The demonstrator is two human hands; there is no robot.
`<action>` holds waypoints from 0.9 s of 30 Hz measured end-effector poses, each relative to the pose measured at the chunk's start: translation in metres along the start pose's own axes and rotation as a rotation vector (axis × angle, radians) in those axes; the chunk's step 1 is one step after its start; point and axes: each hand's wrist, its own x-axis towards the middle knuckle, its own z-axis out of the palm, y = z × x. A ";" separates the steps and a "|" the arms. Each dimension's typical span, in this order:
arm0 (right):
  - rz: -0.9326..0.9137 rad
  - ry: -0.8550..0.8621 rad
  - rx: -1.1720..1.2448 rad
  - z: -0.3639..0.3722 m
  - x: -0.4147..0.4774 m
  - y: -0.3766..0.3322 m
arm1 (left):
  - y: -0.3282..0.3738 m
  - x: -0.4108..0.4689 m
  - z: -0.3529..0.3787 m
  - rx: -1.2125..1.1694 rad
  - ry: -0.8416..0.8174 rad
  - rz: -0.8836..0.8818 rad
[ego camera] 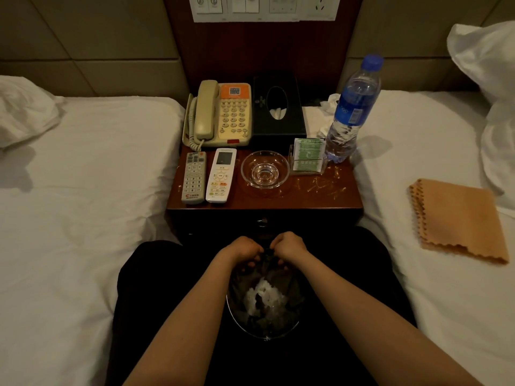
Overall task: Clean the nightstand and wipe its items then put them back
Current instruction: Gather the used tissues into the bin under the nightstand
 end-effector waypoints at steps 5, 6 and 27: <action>-0.138 0.111 0.199 -0.034 -0.010 -0.006 | 0.027 -0.017 -0.017 -0.032 0.048 0.179; -0.171 0.123 0.217 -0.044 -0.013 -0.008 | 0.034 -0.021 -0.021 -0.030 0.059 0.204; -0.314 0.614 0.406 -0.204 -0.009 -0.019 | 0.195 -0.029 -0.036 -0.058 0.162 0.617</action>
